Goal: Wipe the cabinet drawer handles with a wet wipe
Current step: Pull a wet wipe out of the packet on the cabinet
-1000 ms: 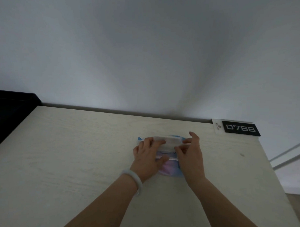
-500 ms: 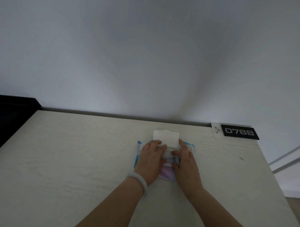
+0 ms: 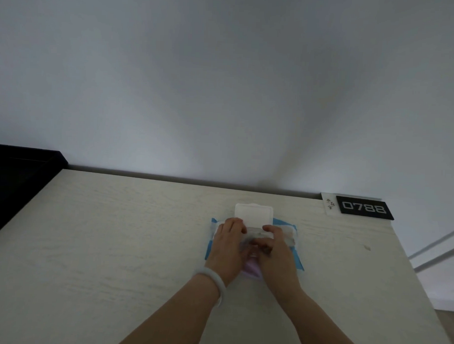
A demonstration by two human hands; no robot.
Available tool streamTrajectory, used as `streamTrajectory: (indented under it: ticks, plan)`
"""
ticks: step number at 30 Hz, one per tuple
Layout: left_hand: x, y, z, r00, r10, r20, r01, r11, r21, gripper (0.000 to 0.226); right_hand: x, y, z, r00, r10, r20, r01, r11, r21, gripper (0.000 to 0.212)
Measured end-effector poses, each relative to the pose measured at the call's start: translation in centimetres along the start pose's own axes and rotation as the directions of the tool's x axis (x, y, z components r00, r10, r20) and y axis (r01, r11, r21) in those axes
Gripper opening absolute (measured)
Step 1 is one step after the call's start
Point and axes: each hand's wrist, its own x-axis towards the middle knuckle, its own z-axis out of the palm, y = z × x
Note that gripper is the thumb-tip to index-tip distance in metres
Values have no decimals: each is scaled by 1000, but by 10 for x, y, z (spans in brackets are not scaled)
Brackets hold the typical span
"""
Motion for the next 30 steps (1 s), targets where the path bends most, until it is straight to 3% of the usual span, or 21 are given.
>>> streamTrajectory:
  ticks: [2, 4, 11, 23, 26, 30]
  plan:
    - [0, 1, -1, 999, -28, -43, 25, 997, -68, 11, -1, 2, -2, 997, -35, -65, 30, 997, -77, 37]
    - [1, 1, -2, 994, -57, -90, 45, 990, -131, 14, 1, 5, -5, 991, -109, -75, 88, 967, -238, 26]
    - [1, -6, 1, 991, -90, -102, 70, 981, -182, 12, 21, 7, -8, 948, -266, 176, 319, 779, -540, 2]
    - [-3, -18, 8, 981, -101, -165, 59, 969, -241, 3, 35, -23, -3, 825, -262, 501, 565, 346, -749, 14]
    - [-3, -17, 7, 982, -101, -160, 59, 966, -250, 1, 35, -23, -1, 829, -241, 505, 559, 297, -775, 14]
    - [-4, -15, 5, 982, -90, -168, 45, 966, -255, 3, 42, -25, -5, 788, -252, 561, 615, 315, -723, 20]
